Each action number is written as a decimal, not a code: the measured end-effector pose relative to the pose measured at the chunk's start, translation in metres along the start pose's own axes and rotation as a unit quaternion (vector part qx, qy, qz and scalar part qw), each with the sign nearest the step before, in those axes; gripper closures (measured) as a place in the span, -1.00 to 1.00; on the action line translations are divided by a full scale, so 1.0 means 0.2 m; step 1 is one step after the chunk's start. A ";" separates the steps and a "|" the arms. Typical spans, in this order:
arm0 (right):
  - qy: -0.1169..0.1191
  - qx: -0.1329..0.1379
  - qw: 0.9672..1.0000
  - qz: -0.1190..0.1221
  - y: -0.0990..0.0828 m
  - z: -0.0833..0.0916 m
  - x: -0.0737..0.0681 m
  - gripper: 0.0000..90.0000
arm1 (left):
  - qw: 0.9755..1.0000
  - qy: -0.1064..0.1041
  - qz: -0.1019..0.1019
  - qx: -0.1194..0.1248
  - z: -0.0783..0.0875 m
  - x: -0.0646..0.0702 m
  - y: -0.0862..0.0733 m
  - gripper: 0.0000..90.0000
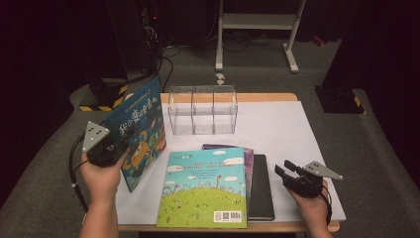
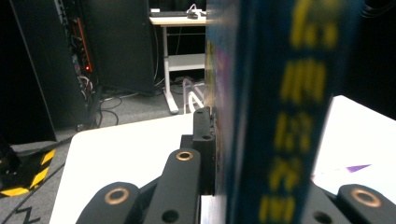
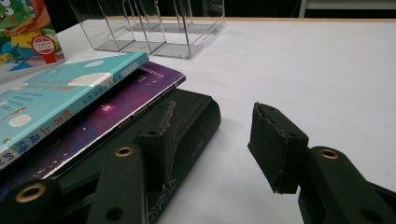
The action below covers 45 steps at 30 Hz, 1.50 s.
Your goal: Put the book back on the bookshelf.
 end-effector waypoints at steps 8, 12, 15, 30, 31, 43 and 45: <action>0.001 0.005 1.000 -0.002 0.00 0.01 -0.01 0.12 | 0.999 -0.009 0.022 0.032 -0.03 0.04 0.12 0.85; 0.000 0.005 1.000 -0.002 0.00 0.01 -0.02 0.13 | 0.999 -0.002 0.027 0.045 -0.09 0.08 0.15 0.85; 0.000 0.005 1.000 -0.001 0.00 0.01 -0.02 0.13 | 0.998 -0.002 0.029 0.050 -0.14 0.11 0.15 0.85; 0.001 0.010 1.000 -0.003 0.01 0.02 0.00 0.14 | 0.998 0.026 0.017 0.058 -0.47 0.23 0.08 0.85; 0.002 0.010 1.000 -0.003 0.01 0.02 -0.01 0.14 | 0.998 0.028 0.015 0.058 -0.49 0.23 0.08 0.85; 0.005 0.013 1.000 -0.004 0.01 0.03 0.00 0.14 | 0.997 0.047 0.016 0.063 -0.68 0.21 0.03 0.85; 0.007 0.012 1.000 -0.005 0.01 0.03 0.00 0.14 | 0.996 0.051 0.016 0.065 -0.70 0.21 0.02 0.85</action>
Point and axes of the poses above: each handheld gripper's, and its own axes: z roughly backward along the jaws, y roughly out of its top, x roughly to its right, the point moved 1 cm from there along -z, roughly forward along the jaws, and after that the axes turned 14 degrees about -z, right-handed, at the moved point
